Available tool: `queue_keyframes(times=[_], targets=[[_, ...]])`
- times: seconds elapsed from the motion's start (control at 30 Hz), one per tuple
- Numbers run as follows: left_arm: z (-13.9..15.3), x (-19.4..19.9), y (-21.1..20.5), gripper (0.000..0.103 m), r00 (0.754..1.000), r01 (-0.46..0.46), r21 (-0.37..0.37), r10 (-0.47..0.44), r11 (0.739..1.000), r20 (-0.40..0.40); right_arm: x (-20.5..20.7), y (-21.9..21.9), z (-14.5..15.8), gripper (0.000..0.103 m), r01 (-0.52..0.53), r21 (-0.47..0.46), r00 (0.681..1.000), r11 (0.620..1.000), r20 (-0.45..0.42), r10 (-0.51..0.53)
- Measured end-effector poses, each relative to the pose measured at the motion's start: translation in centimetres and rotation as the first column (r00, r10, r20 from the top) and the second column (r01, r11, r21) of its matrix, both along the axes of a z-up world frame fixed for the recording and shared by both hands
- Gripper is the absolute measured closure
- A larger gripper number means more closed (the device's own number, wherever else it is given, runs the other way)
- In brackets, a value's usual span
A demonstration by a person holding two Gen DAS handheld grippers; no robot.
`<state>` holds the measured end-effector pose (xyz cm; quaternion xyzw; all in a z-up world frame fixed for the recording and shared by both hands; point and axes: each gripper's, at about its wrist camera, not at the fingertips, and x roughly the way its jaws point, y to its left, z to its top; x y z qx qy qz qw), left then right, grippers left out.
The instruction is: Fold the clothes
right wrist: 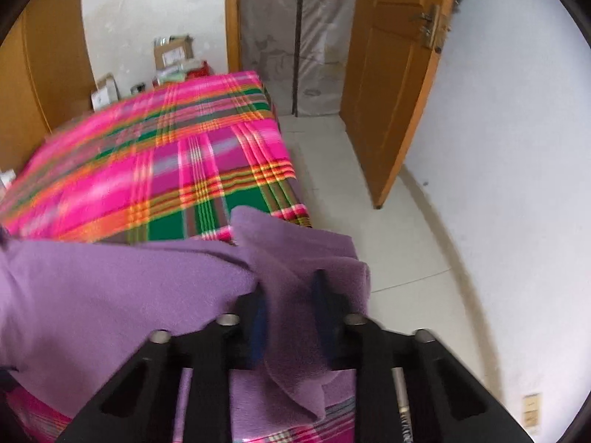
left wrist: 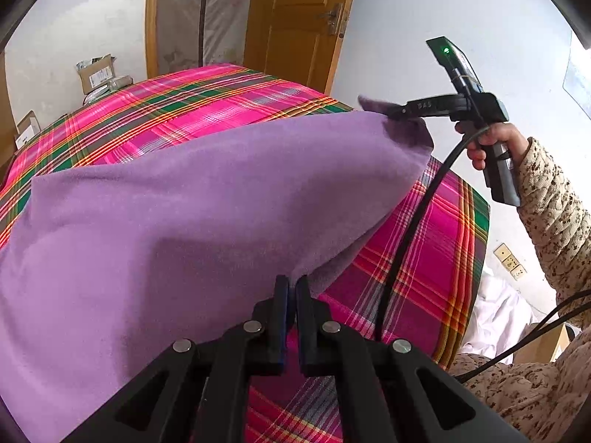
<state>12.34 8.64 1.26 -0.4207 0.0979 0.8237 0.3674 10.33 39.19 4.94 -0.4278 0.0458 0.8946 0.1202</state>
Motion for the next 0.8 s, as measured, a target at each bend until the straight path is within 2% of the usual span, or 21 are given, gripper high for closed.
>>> queue_keyframes(times=[0.03,0.1,0.27,0.37,0.6,0.7,0.8], targets=[[0.0,0.0,0.0,0.1,1.0,-0.002,0.002,0.002,1.0,-0.001,0.1,0.3,0.2,0.096,0.01,-0.024,1.0,1.0,-0.013,-0.01],[0.1,0.0,-0.1,0.1,1.0,-0.006,0.008,0.006,1.0,-0.001,0.5,0.9,0.9,0.099,0.045,-0.032,0.998,0.998,-0.047,-0.046],[0.6,-0.1,-0.3,0.1,1.0,-0.022,0.03,0.022,0.999,-0.012,1.6,3.4,3.0,0.1,0.112,-0.099,0.98,0.989,-0.153,-0.127],[1.2,-0.2,-0.5,0.1,0.999,-0.039,0.047,0.04,0.998,-0.028,2.2,4.9,4.4,0.1,0.142,-0.152,0.962,0.978,-0.212,-0.172],[3.2,-0.2,-1.4,0.1,0.995,-0.071,0.12,0.079,0.99,-0.066,4.1,7.7,7.2,0.1,0.176,-0.247,0.897,0.953,-0.359,-0.258],[2.6,-0.1,-0.9,0.1,0.997,-0.049,0.092,0.054,0.995,-0.052,4.1,8.3,6.1,0.1,0.205,-0.238,0.903,0.949,-0.328,-0.278],[1.6,0.3,-0.5,0.1,0.999,-0.027,0.052,0.029,0.998,-0.039,4.9,9.0,3.7,0.1,0.231,-0.288,0.909,0.929,-0.276,-0.311]])
